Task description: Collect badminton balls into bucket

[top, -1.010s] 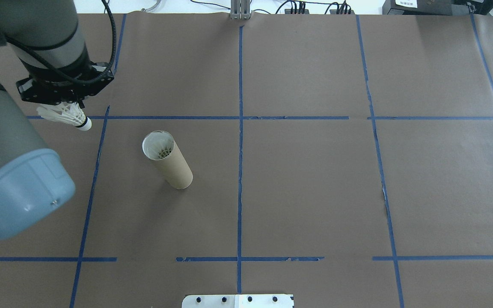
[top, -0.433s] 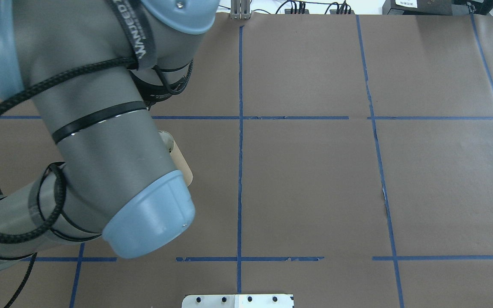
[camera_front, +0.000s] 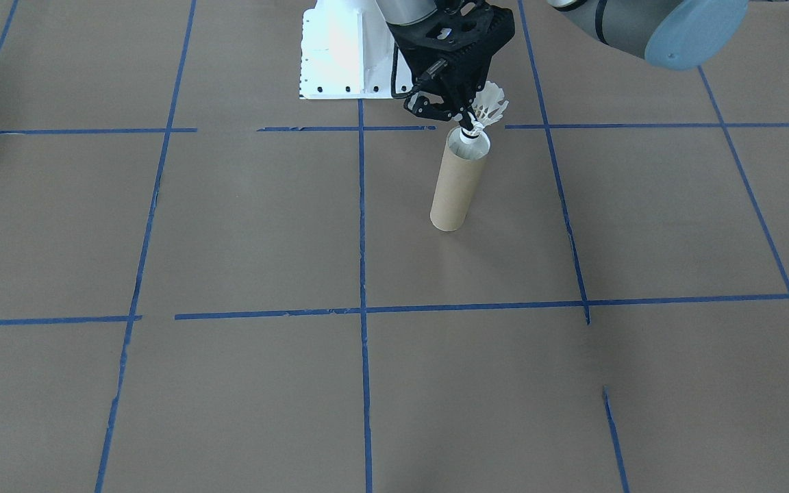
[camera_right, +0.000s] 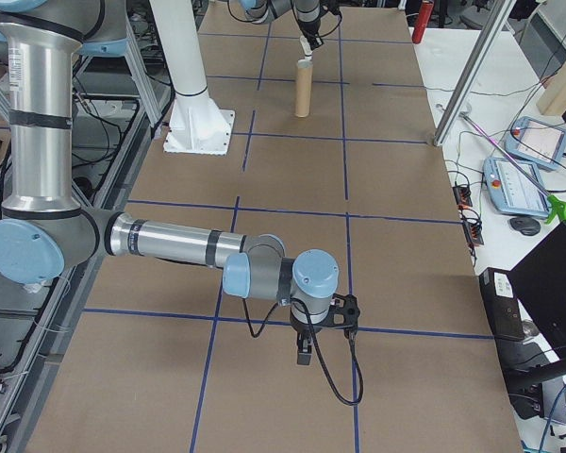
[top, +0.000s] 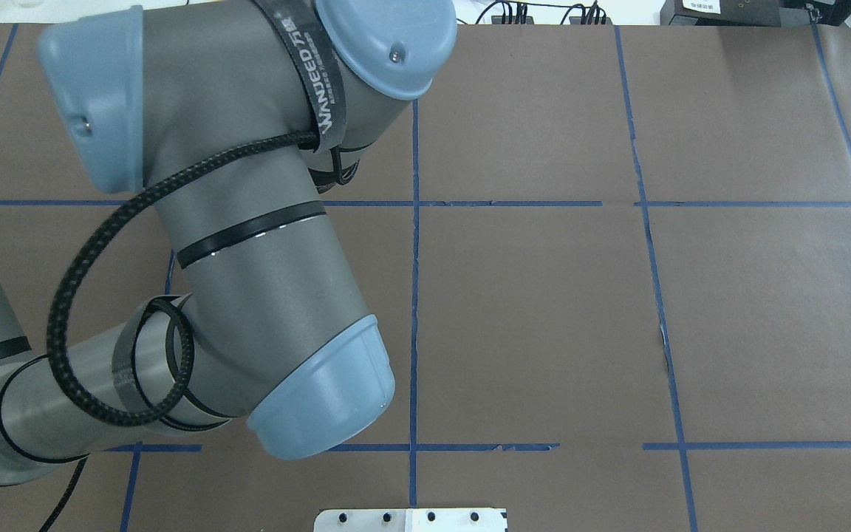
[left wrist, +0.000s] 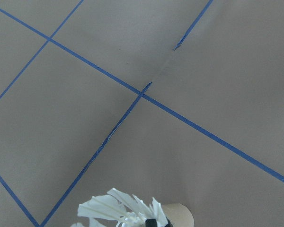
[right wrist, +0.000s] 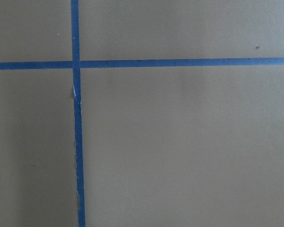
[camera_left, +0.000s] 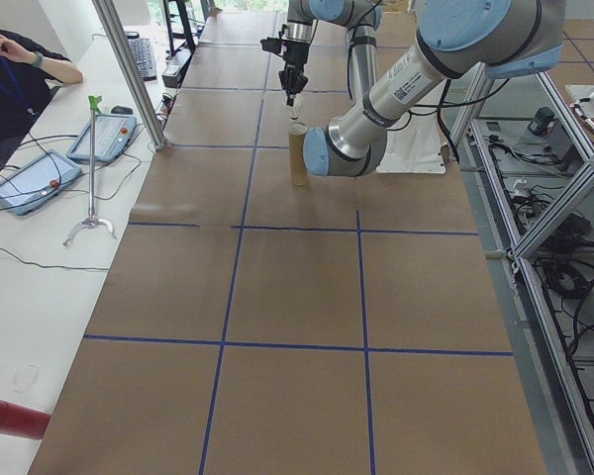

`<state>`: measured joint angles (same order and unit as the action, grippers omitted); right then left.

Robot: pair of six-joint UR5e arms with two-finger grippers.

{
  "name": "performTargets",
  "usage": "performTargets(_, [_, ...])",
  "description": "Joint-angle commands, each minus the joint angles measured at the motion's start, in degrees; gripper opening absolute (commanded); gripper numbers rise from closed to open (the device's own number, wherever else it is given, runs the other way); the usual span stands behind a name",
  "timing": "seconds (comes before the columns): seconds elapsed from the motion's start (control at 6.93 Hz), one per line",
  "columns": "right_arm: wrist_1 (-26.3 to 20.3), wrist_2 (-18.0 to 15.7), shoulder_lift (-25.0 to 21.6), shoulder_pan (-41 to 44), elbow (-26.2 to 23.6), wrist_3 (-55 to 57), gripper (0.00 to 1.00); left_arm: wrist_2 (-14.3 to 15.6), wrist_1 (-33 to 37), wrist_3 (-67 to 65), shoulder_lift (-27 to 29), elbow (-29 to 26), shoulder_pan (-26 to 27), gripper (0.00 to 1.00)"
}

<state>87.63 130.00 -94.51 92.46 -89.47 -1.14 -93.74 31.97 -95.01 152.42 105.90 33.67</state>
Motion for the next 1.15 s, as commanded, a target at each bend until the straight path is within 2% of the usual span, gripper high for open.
performTargets(0.0, [0.0,0.0,-0.1,0.0,0.0,0.0,1.0,0.2,0.0,-0.6,-0.7,-0.3,-0.8,0.0])
performTargets(0.29, [0.0,0.0,-0.1,0.0,0.0,0.0,1.0,1.7,0.1,-0.6,-2.3,-0.3,-0.8,0.0])
performTargets(1.01, [0.0,0.0,0.0,0.0,0.0,0.0,1.0,1.6,3.6,-0.4,-4.0,-0.3,-0.9,0.0])
